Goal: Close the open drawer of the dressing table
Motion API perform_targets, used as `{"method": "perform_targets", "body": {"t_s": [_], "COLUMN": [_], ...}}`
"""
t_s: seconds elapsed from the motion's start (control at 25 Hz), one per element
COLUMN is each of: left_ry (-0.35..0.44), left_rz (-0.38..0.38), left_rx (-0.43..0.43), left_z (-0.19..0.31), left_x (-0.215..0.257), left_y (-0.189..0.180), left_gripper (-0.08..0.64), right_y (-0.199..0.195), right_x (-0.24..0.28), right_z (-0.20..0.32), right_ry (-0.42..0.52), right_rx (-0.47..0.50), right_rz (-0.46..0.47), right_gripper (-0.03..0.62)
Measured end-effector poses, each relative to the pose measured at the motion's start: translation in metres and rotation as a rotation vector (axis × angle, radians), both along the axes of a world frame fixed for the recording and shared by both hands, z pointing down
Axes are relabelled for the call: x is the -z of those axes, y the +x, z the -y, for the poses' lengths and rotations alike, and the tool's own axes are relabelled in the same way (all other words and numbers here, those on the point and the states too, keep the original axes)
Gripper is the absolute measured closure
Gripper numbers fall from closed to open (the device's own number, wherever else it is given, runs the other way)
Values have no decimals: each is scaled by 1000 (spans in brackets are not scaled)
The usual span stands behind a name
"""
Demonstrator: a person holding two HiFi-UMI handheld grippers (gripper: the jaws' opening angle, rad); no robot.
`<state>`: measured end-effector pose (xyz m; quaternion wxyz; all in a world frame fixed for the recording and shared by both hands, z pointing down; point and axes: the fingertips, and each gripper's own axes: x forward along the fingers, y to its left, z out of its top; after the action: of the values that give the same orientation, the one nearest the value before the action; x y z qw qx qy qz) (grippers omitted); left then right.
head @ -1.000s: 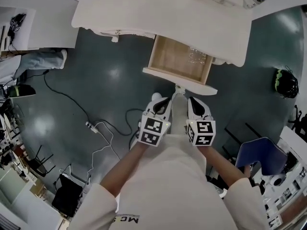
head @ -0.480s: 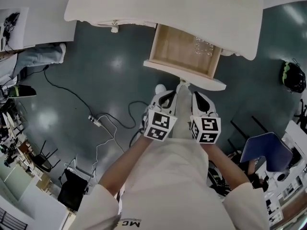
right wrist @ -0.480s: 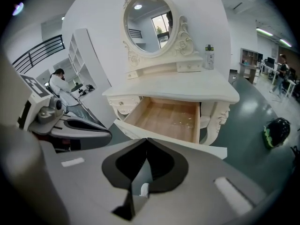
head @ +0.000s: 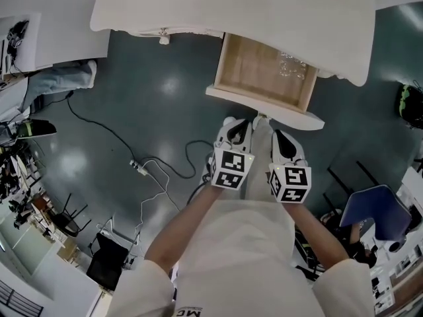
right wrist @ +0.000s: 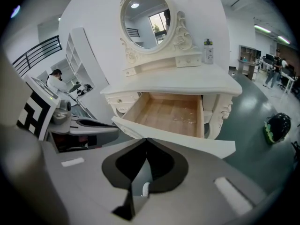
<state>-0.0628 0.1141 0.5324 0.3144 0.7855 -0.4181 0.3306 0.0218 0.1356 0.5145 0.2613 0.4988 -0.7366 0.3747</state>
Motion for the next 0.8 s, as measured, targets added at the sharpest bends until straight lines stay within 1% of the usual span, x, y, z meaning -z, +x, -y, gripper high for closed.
{"method": "perform_targets", "body": {"t_s": [0.16,0.4,0.64,0.8], "left_ry": [-3,-5,-34,-14], "left_rz": [21,31,54,65], "left_rx": [-13,-6,-2,-12], "left_z": [1,7,11,13], "left_x": [-12,-23,-43,-48], "left_y": [-2,-1,5,8], "left_gripper": [548,548,548,548], "right_y": [-4,-1,6,7], "right_x": [-5,-16,-15,-13], "right_z": [0,3,8,7], "right_ry": [8,9,13,10], "right_rx": [-3,-6,-44,-53], "right_rz": [20,1,9,18], "right_gripper": [589,591,591,591]}}
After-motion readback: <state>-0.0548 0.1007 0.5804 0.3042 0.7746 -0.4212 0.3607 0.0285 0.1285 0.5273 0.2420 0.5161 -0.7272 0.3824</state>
